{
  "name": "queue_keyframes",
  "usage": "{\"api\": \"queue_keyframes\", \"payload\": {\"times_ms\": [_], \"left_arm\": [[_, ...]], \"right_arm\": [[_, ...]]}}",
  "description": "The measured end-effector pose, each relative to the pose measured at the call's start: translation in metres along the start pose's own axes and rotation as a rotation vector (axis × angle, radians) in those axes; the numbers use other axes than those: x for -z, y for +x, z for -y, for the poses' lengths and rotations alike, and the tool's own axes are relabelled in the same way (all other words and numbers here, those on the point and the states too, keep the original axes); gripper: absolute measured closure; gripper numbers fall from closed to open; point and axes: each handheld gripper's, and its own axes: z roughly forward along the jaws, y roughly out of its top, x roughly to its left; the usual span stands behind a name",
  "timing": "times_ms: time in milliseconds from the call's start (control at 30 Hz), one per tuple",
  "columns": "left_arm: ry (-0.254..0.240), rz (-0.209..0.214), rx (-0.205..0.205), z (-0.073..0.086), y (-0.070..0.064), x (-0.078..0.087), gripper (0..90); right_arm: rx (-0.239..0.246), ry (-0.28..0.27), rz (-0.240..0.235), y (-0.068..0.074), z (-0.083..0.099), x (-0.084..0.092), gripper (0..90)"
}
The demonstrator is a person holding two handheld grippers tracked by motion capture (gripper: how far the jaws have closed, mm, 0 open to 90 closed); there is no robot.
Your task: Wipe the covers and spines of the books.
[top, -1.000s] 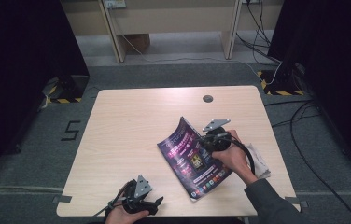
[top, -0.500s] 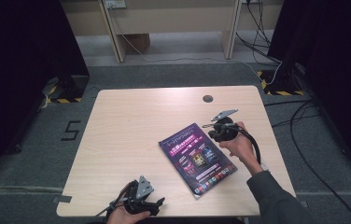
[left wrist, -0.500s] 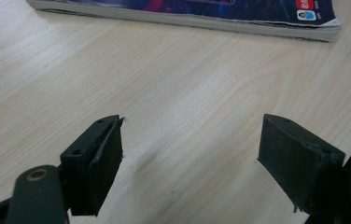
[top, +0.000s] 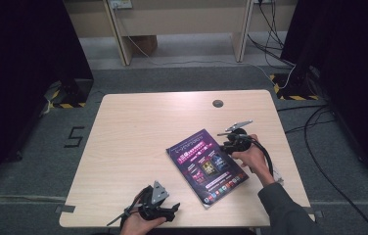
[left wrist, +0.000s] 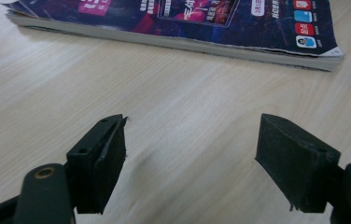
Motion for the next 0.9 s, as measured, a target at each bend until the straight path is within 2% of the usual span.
{"api": "queue_keyframes", "payload": {"times_ms": [67, 233, 467, 600, 700, 833, 900], "left_arm": [[-0.003, -0.002, -0.004, -0.004, -0.001, -0.006, 24.7], [-0.007, -0.009, -0.002, -0.013, -0.001, -0.017, 25.8], [-0.002, -0.01, -0.005, -0.021, -0.002, -0.029, 26.8], [-0.003, -0.014, -0.007, -0.025, -0.004, -0.036, 27.1], [-0.005, -0.019, -0.007, -0.028, -0.003, -0.04, 27.8], [0.002, -0.024, -0.013, -0.031, -0.003, -0.043, 29.3], [-0.003, -0.023, -0.012, -0.031, -0.003, -0.043, 28.7]], "right_arm": [[-0.016, -0.003, 0.004, -0.002, 0.002, -0.004, 67.2], [-0.063, 0.005, -0.027, -0.005, 0.008, -0.014, 62.5], [-0.077, -0.001, -0.05, -0.005, 0.012, -0.023, 57.4], [-0.104, -0.02, -0.068, -0.006, 0.013, -0.024, 55.4], [-0.103, -0.028, -0.065, -0.006, 0.016, -0.023, 55.4], [-0.122, -0.029, -0.102, -0.004, 0.02, -0.02, 56.6], [-0.11, -0.027, -0.106, -0.002, 0.021, -0.019, 55.8]]}}
